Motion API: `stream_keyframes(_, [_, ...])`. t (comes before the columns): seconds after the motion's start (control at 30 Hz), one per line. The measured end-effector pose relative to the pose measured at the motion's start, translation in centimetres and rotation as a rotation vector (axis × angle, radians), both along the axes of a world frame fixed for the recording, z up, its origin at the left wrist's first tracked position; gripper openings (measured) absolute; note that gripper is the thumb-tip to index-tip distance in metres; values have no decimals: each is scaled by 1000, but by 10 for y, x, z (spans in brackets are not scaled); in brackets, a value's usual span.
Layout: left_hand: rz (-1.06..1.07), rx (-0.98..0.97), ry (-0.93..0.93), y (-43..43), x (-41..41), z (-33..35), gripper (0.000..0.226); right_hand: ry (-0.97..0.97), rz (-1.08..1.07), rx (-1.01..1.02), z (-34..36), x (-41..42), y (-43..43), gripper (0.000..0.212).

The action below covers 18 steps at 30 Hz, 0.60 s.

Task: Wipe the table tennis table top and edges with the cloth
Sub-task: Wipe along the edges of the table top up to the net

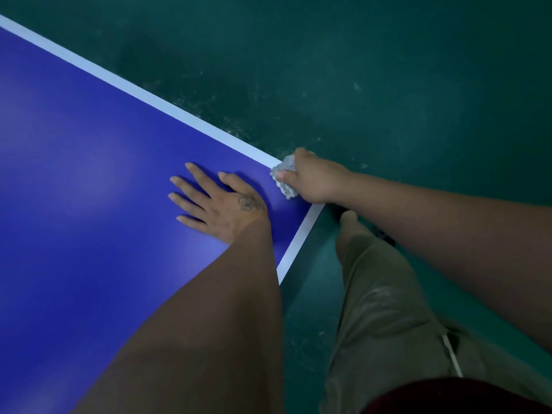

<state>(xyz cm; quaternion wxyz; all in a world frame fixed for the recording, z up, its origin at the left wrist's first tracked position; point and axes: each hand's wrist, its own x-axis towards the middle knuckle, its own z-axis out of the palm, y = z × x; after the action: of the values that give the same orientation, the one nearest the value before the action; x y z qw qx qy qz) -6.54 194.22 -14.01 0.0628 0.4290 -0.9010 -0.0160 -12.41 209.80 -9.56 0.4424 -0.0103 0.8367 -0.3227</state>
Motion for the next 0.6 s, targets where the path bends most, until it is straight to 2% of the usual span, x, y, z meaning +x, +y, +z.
stream_keyframes(0.13, [3,4,11,1,0,3,63,-5,-43,-42,-1,-15,-20,62])
stream_keyframes(0.3, [6,29,-12,3,-1,7,64,-60,-119,-166,-4,7,15,54])
stream_keyframes(0.47, [9,45,19,1,0,6,62,-89,-65,-119,-8,28,44,68])
stream_keyframes(0.6, [-3,55,27,5,1,11,61,-88,3,-45,-11,7,17,61])
